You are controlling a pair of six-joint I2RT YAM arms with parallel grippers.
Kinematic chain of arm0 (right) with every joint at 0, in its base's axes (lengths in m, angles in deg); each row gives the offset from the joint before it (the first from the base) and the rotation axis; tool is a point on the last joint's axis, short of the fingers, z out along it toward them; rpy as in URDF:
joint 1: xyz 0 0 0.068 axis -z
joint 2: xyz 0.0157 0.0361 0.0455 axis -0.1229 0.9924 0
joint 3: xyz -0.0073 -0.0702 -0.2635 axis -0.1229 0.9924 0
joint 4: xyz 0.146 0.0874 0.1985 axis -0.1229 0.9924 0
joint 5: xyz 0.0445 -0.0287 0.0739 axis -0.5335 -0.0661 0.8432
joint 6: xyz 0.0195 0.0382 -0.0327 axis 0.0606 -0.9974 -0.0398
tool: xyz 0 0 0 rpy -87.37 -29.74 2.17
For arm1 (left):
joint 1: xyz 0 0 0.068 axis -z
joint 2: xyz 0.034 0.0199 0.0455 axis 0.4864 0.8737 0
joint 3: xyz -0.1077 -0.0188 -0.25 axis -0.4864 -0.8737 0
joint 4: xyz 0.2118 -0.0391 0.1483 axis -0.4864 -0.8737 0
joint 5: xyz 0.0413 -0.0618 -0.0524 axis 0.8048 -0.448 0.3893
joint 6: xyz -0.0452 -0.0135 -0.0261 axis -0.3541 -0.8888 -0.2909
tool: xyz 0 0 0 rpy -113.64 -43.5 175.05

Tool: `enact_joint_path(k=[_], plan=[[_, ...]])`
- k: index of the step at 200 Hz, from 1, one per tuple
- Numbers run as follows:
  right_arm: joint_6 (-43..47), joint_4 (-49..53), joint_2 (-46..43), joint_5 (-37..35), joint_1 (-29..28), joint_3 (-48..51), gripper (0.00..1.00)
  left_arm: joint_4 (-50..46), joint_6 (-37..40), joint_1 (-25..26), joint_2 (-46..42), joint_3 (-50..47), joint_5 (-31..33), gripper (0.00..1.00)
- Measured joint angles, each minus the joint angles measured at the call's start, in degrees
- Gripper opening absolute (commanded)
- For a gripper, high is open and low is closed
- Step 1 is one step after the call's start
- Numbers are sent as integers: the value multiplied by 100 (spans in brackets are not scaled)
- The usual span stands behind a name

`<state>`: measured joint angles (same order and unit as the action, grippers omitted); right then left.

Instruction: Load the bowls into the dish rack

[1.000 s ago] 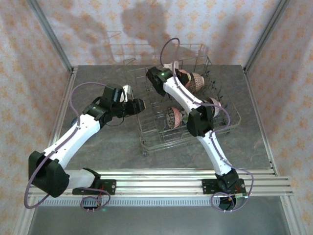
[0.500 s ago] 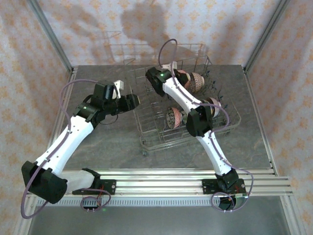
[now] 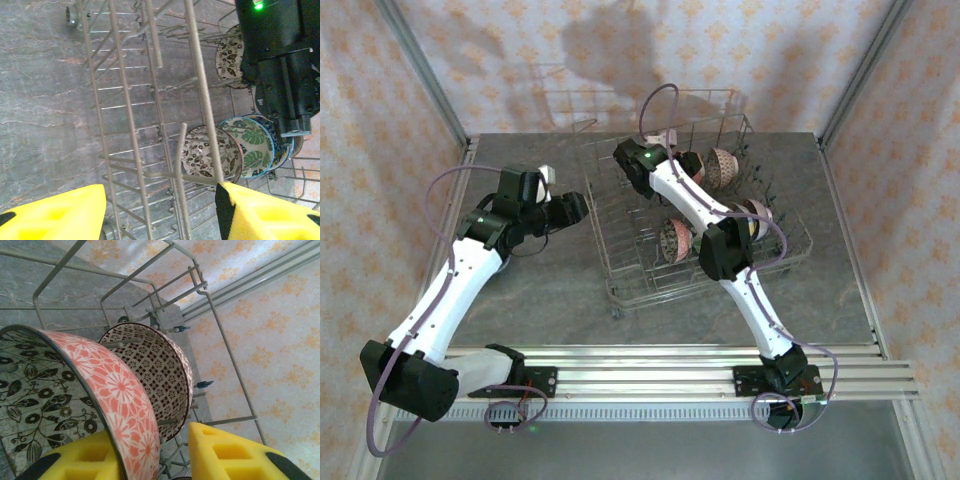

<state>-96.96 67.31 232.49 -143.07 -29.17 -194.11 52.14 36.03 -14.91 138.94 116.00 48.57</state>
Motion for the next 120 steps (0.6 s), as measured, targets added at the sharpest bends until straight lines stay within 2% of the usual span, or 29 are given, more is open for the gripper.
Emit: enact_joint_path(k=[22, 101, 120], plan=[[50, -44, 2, 188, 2, 0, 45, -133, -2, -109, -39, 0, 109, 61], [186, -369, -55, 1163, 66, 195, 78, -568, -63, -334, -153, -2, 166, 63], [229, -463, -144, 1322, 81, 341, 92, -710, -63, -507, -221, -2, 164, 64]])
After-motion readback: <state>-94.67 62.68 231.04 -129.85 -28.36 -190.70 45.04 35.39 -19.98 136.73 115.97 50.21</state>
